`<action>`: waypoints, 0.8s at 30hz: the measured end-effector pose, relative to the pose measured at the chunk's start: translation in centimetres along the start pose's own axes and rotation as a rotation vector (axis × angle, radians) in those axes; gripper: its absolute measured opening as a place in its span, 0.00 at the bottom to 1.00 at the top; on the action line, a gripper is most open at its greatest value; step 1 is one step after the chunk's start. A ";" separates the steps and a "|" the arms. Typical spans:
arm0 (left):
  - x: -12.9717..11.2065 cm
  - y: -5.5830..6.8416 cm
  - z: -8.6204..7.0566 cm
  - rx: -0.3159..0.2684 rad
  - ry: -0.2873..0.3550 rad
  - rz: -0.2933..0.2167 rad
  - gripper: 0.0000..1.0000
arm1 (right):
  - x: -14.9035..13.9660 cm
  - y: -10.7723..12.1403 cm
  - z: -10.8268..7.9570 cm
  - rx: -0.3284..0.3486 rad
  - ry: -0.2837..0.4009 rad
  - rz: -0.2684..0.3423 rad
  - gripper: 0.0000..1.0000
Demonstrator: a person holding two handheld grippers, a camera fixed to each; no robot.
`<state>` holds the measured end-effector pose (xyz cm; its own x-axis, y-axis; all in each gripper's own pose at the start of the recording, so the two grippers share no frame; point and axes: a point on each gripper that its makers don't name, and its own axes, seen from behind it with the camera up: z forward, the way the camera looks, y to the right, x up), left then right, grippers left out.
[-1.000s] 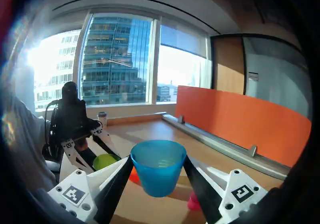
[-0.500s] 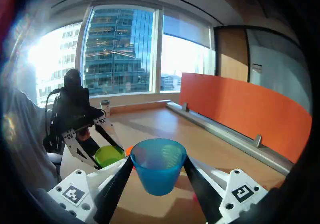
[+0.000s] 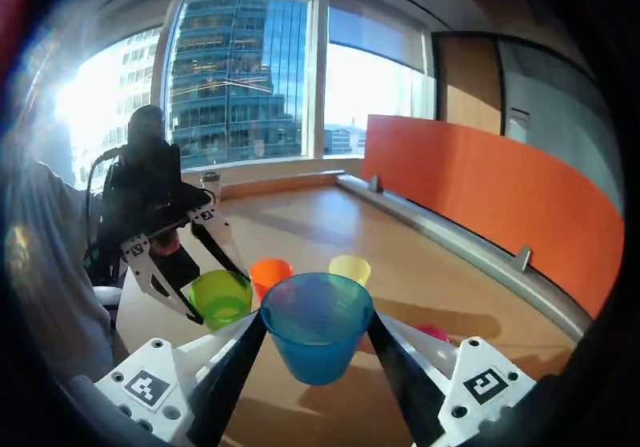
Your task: Pour water
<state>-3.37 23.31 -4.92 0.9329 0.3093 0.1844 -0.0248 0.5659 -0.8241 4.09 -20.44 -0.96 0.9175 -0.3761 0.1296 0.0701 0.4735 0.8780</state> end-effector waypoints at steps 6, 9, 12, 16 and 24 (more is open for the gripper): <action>-1.0 0.0 0.7 -0.008 -0.043 0.012 0.89 | -1.7 0.2 0.7 0.007 -0.035 0.003 0.93; -1.7 -0.1 1.0 -0.007 -0.068 0.020 0.89 | -2.6 0.3 1.0 0.009 -0.055 0.001 0.92; -2.4 -0.1 1.3 -0.008 -0.093 0.031 0.89 | -3.5 0.4 1.2 0.011 -0.071 -0.001 0.92; -3.1 0.0 1.5 -0.015 -0.121 0.044 0.89 | -4.5 0.3 1.4 0.016 -0.088 0.001 0.92; -4.3 -0.1 1.7 -0.029 -0.166 0.057 0.89 | -5.8 0.3 1.7 0.018 -0.113 -0.001 0.92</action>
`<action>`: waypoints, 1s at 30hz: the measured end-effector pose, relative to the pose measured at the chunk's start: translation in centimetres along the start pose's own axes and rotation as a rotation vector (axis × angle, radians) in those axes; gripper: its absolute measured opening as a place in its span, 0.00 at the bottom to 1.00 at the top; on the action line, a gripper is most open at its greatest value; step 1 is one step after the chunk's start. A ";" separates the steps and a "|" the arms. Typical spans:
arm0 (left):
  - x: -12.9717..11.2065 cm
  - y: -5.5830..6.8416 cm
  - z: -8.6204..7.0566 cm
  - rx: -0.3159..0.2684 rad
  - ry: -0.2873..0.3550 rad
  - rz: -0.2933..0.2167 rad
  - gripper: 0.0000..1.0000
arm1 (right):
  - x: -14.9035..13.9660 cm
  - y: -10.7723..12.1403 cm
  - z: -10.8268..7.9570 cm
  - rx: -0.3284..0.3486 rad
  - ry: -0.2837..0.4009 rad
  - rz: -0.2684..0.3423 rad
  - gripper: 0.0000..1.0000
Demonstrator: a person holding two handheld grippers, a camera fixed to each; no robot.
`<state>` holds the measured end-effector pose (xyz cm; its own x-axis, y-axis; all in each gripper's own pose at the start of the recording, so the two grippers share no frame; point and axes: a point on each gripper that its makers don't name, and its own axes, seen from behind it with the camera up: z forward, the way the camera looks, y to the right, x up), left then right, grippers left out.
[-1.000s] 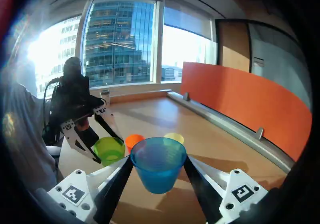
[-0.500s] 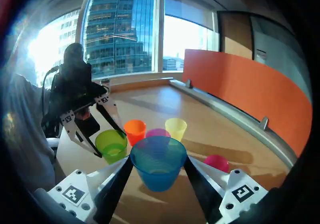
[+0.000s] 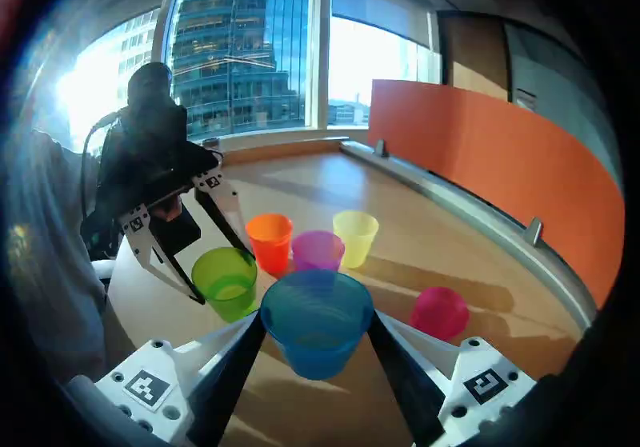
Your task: Pour water
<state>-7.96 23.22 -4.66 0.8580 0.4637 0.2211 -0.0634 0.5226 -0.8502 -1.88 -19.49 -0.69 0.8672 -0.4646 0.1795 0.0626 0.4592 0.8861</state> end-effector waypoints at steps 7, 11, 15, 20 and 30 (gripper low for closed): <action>-1.0 -0.3 0.3 -0.005 -0.030 0.002 0.89 | -0.9 -0.1 0.3 0.003 -0.017 -0.001 0.92; -1.3 -0.3 0.6 -0.008 -0.036 -0.004 0.89 | -1.3 -0.1 0.4 0.002 -0.024 0.002 0.92; -1.6 -0.4 0.8 -0.007 -0.035 -0.013 0.89 | -1.6 -0.1 0.5 0.003 -0.028 0.006 0.92; -2.1 -0.5 0.9 -0.006 -0.033 -0.027 0.89 | -1.8 -0.1 0.7 0.003 -0.032 0.011 0.92; -2.8 -0.5 1.0 -0.004 -0.034 -0.037 0.89 | -1.8 -0.3 1.0 0.006 -0.036 0.012 0.93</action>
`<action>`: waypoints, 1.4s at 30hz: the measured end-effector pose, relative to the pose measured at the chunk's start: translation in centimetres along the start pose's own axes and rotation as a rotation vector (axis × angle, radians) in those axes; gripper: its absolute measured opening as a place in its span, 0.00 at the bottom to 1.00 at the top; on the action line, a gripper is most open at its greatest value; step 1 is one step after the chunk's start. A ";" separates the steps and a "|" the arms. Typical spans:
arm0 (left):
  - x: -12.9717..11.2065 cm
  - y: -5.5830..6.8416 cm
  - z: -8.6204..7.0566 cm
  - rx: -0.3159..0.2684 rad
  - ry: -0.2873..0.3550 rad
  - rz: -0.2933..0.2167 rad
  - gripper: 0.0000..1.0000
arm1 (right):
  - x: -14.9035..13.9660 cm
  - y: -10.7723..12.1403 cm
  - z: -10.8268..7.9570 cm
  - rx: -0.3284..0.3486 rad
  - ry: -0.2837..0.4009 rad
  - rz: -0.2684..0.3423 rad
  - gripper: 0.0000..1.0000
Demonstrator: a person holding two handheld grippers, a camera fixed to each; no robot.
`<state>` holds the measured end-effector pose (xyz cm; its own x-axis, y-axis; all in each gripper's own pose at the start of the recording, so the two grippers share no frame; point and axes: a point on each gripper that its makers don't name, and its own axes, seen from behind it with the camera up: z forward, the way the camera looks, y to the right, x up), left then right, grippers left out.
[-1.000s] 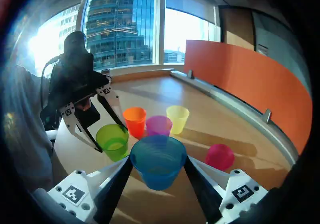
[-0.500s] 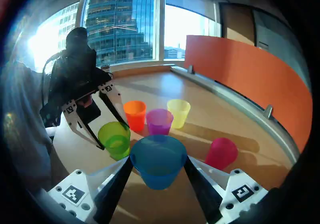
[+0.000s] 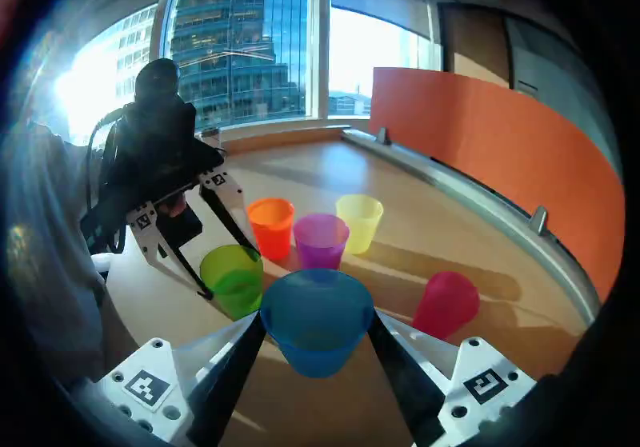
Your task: Pour water
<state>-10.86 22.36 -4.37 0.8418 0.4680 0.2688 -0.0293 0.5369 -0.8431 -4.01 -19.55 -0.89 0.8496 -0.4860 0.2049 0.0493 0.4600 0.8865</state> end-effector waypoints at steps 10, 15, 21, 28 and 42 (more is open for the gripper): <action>-0.5 0.0 -0.2 0.004 -0.020 0.012 0.91 | -0.2 -0.3 0.1 0.002 -0.002 0.003 0.92; -0.7 -0.1 -0.1 0.011 -0.028 0.014 0.99 | -0.2 -0.3 0.2 0.004 -0.002 0.002 0.92; -1.0 -0.1 -0.2 0.013 -0.037 0.018 0.99 | -0.8 -0.5 0.4 0.003 -0.008 0.002 0.92; -1.4 0.1 -0.6 0.017 -0.047 0.024 0.99 | -1.9 -0.7 1.0 0.007 -0.018 0.013 0.92; -3.0 0.1 -1.9 0.046 -0.061 0.007 0.99 | -3.6 -1.0 2.1 0.011 -0.030 0.040 0.92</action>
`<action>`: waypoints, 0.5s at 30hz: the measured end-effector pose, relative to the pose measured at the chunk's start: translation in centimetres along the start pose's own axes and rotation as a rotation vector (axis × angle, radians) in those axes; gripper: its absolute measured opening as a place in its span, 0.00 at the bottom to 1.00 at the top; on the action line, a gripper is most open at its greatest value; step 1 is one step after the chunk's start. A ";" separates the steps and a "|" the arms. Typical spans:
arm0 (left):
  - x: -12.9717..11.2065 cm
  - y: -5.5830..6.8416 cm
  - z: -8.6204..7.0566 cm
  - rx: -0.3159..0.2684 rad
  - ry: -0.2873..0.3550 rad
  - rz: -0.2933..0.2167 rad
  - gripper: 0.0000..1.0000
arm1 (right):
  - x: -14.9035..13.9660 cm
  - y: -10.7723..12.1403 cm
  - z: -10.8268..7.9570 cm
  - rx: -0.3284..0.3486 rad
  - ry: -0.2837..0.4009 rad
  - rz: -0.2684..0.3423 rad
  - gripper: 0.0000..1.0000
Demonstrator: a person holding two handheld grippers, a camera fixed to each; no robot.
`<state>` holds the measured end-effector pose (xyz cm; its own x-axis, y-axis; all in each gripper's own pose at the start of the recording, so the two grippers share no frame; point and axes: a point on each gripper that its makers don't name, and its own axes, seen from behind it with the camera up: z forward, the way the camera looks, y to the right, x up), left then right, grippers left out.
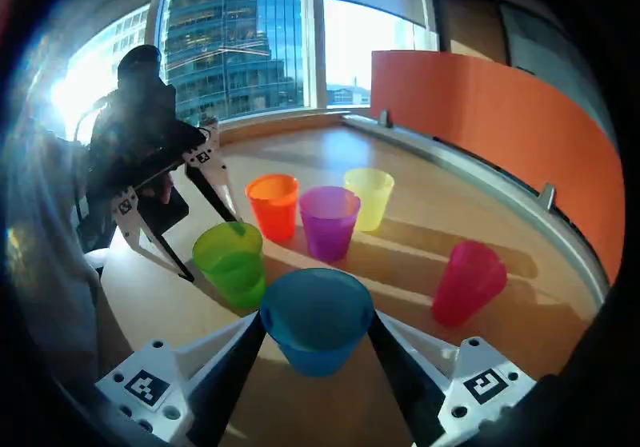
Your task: Pour water
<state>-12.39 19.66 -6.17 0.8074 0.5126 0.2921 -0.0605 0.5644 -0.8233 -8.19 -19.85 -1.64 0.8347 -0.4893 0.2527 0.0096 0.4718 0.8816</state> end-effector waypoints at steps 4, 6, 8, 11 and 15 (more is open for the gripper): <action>-0.3 0.0 -0.4 0.004 0.000 -0.004 0.99 | -0.4 -0.1 0.3 -0.001 -0.003 0.008 0.92; -0.4 0.0 -0.6 0.005 0.000 -0.006 0.99 | -0.5 -0.1 0.3 -0.002 -0.003 0.012 0.92; -0.4 0.0 -0.7 0.006 0.001 -0.007 0.98 | -0.6 -0.2 0.4 -0.004 -0.002 0.016 0.92; -0.5 -0.1 -0.8 0.011 0.000 -0.011 0.99 | -0.7 0.0 0.4 -0.009 0.001 0.023 0.93; -0.4 -0.1 -0.9 0.014 0.002 -0.017 0.99 | -0.9 0.0 0.3 -0.014 0.001 0.028 0.92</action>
<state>-12.14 18.82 -6.69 0.8098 0.5015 0.3046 -0.0550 0.5817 -0.8115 -9.10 -19.57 -1.73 0.8354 -0.4749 0.2767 -0.0061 0.4953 0.8687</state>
